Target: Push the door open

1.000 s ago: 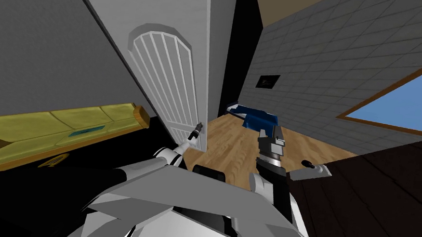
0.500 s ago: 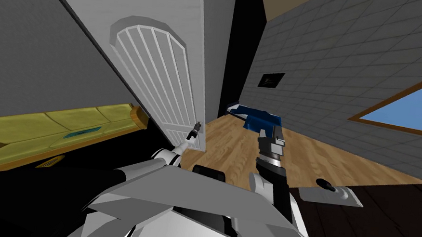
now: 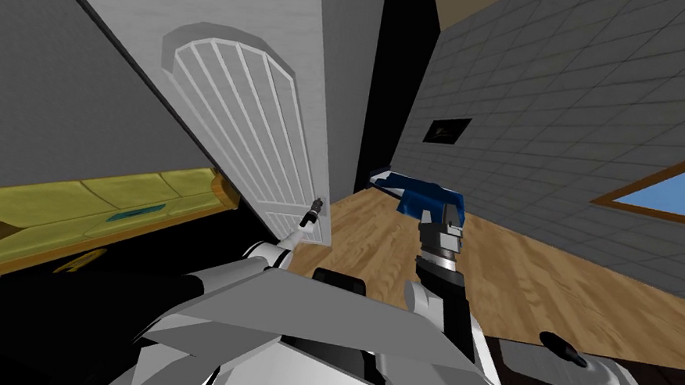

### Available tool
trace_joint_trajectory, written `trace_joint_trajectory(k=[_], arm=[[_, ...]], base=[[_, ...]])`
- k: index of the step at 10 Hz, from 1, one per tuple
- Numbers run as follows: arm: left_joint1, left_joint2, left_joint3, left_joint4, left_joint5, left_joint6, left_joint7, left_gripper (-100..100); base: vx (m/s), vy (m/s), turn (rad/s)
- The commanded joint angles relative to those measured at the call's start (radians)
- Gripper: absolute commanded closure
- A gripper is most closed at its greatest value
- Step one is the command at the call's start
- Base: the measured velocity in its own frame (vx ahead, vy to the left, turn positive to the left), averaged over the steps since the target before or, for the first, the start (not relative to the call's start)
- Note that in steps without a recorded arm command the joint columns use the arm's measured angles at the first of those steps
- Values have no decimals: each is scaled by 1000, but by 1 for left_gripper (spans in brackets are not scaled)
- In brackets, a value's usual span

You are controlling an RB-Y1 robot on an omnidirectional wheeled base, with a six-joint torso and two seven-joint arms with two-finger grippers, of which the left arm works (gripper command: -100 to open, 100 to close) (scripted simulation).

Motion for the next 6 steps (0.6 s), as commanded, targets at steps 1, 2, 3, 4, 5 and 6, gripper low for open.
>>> trace_joint_trajectory(k=[1, 2, 3, 4, 5, 6], arm=[[-11, 24, 24, 21, 8, -9, -1, 100], [-10, 29, 35, 23, 11, -10, -5, 100], [-9, 33, 47, 25, 14, -11, -9, 100], [-8, 37, 58, 27, 18, -12, -13, 100], [-7, 42, 68, 29, 21, -13, -17, 100], [-7, 42, 68, 29, 21, -13, -17, 100]], base=[[171, -127, 82], [190, -110, 66], [219, -118, 50], [188, -134, 69], [200, -123, 76], [142, -61, 45]])
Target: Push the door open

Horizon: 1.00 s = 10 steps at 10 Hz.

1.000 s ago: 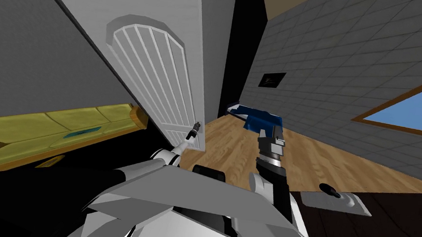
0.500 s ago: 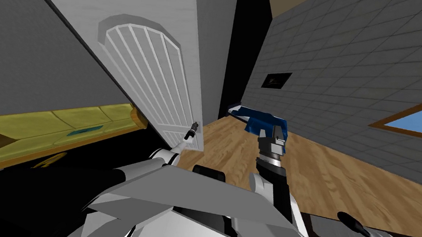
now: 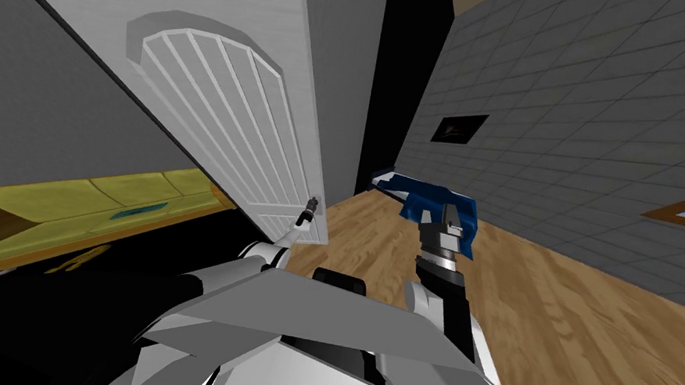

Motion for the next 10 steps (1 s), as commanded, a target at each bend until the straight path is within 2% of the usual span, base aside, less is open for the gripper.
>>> trace_joint_trajectory(k=[1, 7, 9, 10], arm=[[-6, 16, 18, 21, 6, -15, -1, 100], [-1, 37, 72, 31, 21, -19, -20, 100], [4, 39, 73, 36, 21, -22, -20, 100], [5, 49, 91, 38, 28, -25, -25, 100]], base=[[134, -81, 38], [170, -105, 66], [114, -78, 45], [149, -42, 60]])
